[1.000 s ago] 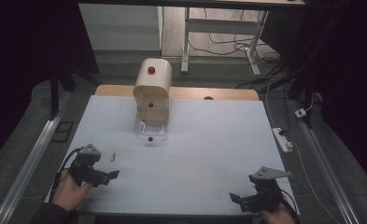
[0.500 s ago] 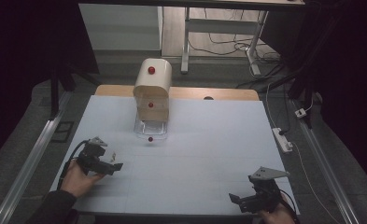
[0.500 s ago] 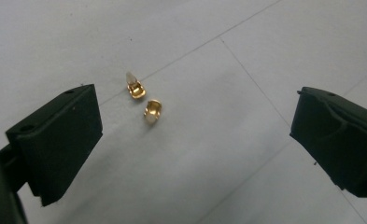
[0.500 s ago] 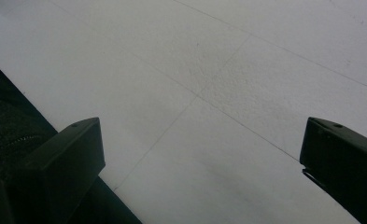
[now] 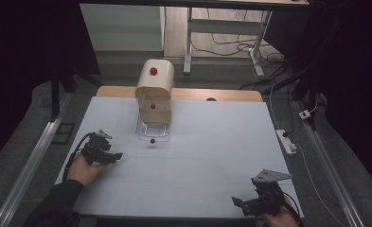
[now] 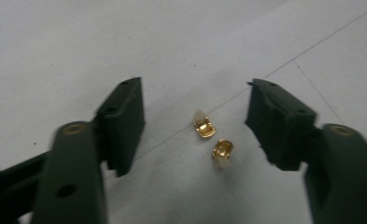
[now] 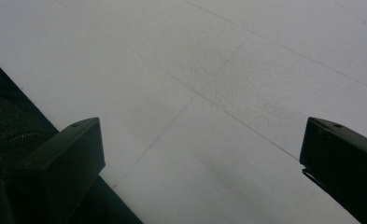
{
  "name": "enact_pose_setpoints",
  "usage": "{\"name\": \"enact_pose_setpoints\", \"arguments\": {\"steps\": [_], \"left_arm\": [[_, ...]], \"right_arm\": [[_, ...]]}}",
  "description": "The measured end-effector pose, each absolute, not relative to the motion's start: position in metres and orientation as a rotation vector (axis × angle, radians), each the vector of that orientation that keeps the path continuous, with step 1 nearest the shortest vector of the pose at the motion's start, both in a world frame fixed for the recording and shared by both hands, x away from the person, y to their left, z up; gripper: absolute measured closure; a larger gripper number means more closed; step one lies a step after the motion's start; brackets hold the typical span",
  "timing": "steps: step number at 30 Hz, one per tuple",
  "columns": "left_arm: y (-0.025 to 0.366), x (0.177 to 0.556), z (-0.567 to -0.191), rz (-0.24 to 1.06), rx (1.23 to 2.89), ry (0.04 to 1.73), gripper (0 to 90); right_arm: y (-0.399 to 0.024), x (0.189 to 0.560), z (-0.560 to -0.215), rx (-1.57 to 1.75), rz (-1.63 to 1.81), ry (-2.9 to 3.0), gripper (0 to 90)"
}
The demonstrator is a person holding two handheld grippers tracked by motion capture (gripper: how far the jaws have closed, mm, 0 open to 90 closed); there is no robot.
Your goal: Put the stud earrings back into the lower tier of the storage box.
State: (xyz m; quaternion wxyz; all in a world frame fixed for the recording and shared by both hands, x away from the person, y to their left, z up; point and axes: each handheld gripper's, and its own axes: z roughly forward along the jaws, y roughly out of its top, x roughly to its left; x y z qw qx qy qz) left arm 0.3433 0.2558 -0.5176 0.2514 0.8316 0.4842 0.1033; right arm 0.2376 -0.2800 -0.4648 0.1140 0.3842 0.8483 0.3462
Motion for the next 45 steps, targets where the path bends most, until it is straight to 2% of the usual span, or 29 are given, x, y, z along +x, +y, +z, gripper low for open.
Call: {"name": "enact_pose_setpoints", "arguments": {"steps": [5, 9, 10, 12, 22, 37, 45], "left_arm": [[0.250, 0.346, -0.523, 0.246, 2.325, 1.315, 58.5], [0.245, 0.344, -0.523, 0.259, 2.365, 1.318, 64.9], [0.245, 0.344, -0.522, 0.249, 2.371, 1.323, 73.8], [0.245, 0.343, -0.522, 0.245, 2.373, 1.331, 80.7], [0.247, 0.344, -0.517, 0.223, 2.319, 1.337, 81.5], [0.240, 0.343, -0.481, 0.298, 2.130, 1.174, 81.4], [0.232, 0.352, -0.470, 0.311, 2.086, 1.126, 81.3]], "right_arm": [[-0.280, 0.237, -0.465, 1.117, 1.005, 2.491, 0.0], [-0.280, 0.237, -0.465, 1.113, 1.001, 2.491, 0.0], [-0.279, 0.237, -0.465, 1.114, 1.004, 2.492, 0.0], [-0.279, 0.237, -0.465, 1.113, 1.004, 2.493, 0.0], [-0.279, 0.237, -0.465, 1.108, 0.996, 2.494, 0.0], [-0.279, 0.237, -0.465, 1.112, 0.995, 2.496, 0.0], [-0.279, 0.237, -0.465, 1.111, 0.993, 2.498, 0.0]]}}
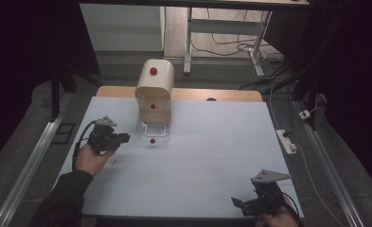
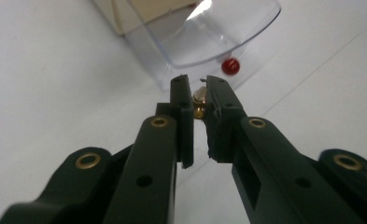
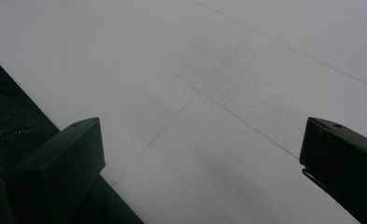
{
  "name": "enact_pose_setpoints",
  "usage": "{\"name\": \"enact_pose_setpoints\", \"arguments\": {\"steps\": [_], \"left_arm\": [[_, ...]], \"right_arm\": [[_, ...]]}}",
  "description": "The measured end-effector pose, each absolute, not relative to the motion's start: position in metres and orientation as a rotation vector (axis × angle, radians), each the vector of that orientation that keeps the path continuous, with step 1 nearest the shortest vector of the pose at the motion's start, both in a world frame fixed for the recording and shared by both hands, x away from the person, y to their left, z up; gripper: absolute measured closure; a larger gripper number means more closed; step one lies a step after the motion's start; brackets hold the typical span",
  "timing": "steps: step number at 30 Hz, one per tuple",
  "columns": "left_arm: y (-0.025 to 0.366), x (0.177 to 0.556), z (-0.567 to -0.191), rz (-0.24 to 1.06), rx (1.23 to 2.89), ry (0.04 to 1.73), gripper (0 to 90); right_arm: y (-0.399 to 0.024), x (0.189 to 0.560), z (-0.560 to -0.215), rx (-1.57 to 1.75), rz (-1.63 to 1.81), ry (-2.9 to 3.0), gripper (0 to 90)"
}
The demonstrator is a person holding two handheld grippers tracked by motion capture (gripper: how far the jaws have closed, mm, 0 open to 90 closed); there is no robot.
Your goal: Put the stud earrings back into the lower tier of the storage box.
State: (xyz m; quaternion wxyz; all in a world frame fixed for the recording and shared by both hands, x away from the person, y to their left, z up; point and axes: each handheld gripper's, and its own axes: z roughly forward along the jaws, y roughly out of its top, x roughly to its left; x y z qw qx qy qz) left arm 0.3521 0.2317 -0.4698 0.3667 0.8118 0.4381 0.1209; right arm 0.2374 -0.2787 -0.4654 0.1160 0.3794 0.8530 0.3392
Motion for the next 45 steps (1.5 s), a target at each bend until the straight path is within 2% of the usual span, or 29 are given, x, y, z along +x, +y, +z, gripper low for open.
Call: {"name": "enact_pose_setpoints", "arguments": {"steps": [16, 28, 30, 31, 33, 37, 38, 40, 41, 45], "left_arm": [[0.203, 0.380, -0.460, 0.367, 2.078, 1.045, 81.2], [0.185, 0.408, -0.481, 0.393, 2.155, 1.072, 79.3], [0.184, 0.409, -0.483, 0.398, 2.159, 1.077, 71.7], [0.184, 0.409, -0.483, 0.401, 2.161, 1.081, 71.7], [0.186, 0.409, -0.481, 0.401, 2.158, 1.084, 60.5], [0.191, 0.404, -0.475, 0.365, 2.122, 1.093, 43.9], [0.192, 0.403, -0.474, 0.358, 2.115, 1.101, 43.9], [0.195, 0.400, -0.473, 0.332, 2.107, 1.093, 31.0], [0.196, 0.399, -0.473, 0.321, 2.106, 1.090, 31.0], [0.200, 0.393, -0.475, 0.284, 2.098, 1.077, 16.8]], "right_arm": [[-0.279, 0.238, -0.466, 1.111, 0.990, 2.500, 0.0], [-0.279, 0.237, -0.466, 1.109, 0.986, 2.502, 0.0], [-0.278, 0.237, -0.466, 1.111, 0.985, 2.502, 0.0], [-0.278, 0.237, -0.466, 1.111, 0.985, 2.502, 0.0], [-0.279, 0.237, -0.465, 1.105, 0.987, 2.500, 0.0], [-0.279, 0.236, -0.465, 1.105, 0.985, 2.498, 0.0], [-0.279, 0.236, -0.465, 1.106, 0.986, 2.498, 0.0], [-0.278, 0.236, -0.465, 1.106, 0.987, 2.497, 0.0], [-0.278, 0.236, -0.465, 1.106, 0.987, 2.497, 0.0], [-0.278, 0.236, -0.465, 1.105, 0.983, 2.497, 0.0]]}}
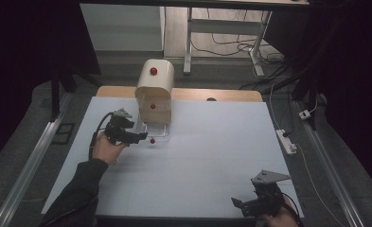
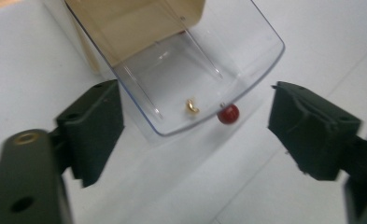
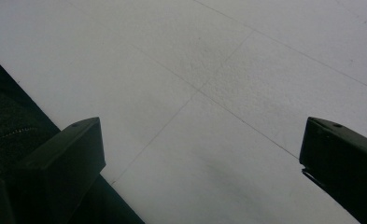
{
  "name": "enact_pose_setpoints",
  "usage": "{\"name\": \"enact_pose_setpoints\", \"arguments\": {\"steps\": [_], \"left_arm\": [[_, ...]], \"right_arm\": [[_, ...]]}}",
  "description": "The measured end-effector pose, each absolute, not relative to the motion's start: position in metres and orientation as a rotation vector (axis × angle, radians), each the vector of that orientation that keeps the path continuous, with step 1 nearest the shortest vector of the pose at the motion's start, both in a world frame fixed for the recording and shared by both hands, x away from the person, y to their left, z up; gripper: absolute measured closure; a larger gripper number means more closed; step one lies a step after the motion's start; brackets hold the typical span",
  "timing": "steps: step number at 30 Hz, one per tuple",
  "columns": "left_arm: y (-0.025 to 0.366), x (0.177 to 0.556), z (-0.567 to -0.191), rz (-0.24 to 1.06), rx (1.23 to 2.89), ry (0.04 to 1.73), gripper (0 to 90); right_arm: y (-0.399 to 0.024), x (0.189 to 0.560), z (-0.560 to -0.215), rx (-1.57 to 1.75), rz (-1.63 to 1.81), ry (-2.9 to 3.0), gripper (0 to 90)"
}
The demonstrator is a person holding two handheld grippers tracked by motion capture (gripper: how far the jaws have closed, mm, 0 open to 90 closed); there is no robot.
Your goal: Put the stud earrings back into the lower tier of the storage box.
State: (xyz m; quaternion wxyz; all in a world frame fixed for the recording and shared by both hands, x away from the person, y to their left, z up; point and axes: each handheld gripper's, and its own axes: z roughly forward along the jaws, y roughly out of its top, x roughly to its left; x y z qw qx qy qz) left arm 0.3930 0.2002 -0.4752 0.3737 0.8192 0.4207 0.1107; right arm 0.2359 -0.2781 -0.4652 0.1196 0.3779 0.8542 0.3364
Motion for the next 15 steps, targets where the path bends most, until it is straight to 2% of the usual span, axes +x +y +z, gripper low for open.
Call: {"name": "enact_pose_setpoints", "arguments": {"steps": [2, 5, 10, 15], "left_arm": [[0.201, 0.389, -0.477, 0.283, 2.100, 1.078, 14.4], [0.204, 0.383, -0.479, 0.264, 2.107, 1.056, 4.5], [0.212, 0.375, -0.482, 0.237, 2.115, 1.030, 0.1], [0.218, 0.365, -0.484, 0.242, 2.179, 1.034, 0.0]], "right_arm": [[-0.278, 0.236, -0.465, 1.104, 0.984, 2.498, 0.0], [-0.278, 0.236, -0.465, 1.104, 0.986, 2.495, 0.0], [-0.278, 0.236, -0.465, 1.097, 0.986, 2.496, 0.0], [-0.278, 0.235, -0.465, 1.098, 0.985, 2.494, 0.0]]}}
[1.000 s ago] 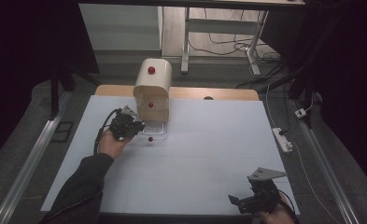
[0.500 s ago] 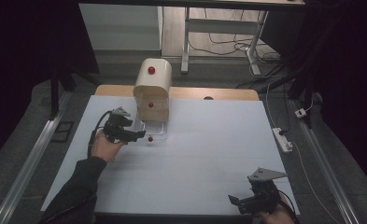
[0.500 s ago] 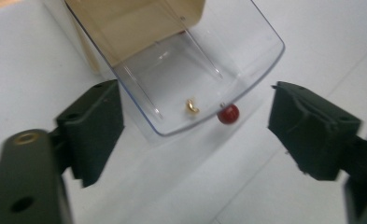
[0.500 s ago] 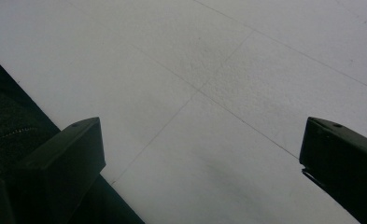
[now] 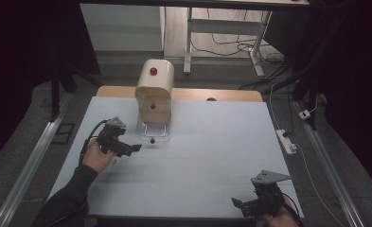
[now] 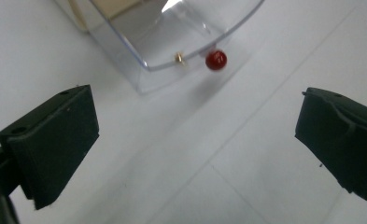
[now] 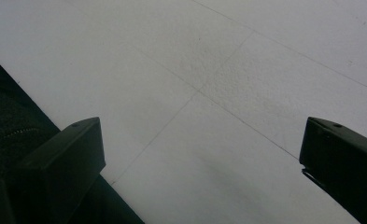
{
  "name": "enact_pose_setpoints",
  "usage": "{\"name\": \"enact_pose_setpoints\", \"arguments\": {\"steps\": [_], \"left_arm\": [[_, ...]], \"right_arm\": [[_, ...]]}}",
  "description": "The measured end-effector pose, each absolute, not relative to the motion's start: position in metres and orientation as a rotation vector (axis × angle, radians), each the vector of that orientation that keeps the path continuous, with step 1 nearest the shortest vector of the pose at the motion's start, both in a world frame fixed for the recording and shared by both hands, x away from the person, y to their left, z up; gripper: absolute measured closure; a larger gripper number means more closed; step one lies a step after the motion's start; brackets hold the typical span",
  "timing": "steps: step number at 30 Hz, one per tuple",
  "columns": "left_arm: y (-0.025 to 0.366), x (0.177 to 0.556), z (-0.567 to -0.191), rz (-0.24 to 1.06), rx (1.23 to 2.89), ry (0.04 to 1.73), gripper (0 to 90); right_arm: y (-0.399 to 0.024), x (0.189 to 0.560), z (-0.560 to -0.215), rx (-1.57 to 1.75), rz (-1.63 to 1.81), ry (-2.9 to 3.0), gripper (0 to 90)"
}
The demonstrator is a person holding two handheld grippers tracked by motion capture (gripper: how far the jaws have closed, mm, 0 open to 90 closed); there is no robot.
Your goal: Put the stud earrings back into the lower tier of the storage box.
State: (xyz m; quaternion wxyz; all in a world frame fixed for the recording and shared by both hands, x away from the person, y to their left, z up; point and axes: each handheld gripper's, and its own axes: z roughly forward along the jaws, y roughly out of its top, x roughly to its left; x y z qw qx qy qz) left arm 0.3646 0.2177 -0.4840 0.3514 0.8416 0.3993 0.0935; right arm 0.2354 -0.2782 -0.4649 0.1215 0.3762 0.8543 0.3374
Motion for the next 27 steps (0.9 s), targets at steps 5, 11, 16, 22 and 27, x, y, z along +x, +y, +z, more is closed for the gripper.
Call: {"name": "enact_pose_setpoints", "arguments": {"steps": [5, 11, 16, 22, 27], "left_arm": [[0.223, 0.353, -0.488, 0.256, 2.244, 1.075, 0.0], [0.235, 0.343, -0.500, 0.251, 2.297, 1.130, 0.0], [0.243, 0.336, -0.512, 0.223, 2.349, 1.157, 0.0], [0.250, 0.335, -0.528, 0.124, 2.387, 1.139, 0.0], [0.242, 0.332, -0.534, 0.166, 2.485, 1.112, 0.0]], "right_arm": [[-0.278, 0.236, -0.465, 1.098, 0.988, 2.494, 0.0], [-0.278, 0.236, -0.465, 1.095, 0.981, 2.497, 0.0], [-0.278, 0.236, -0.465, 1.097, 0.983, 2.497, 0.0], [-0.278, 0.236, -0.465, 1.092, 0.983, 2.498, 0.0], [-0.277, 0.236, -0.465, 1.089, 0.985, 2.498, 0.0]]}}
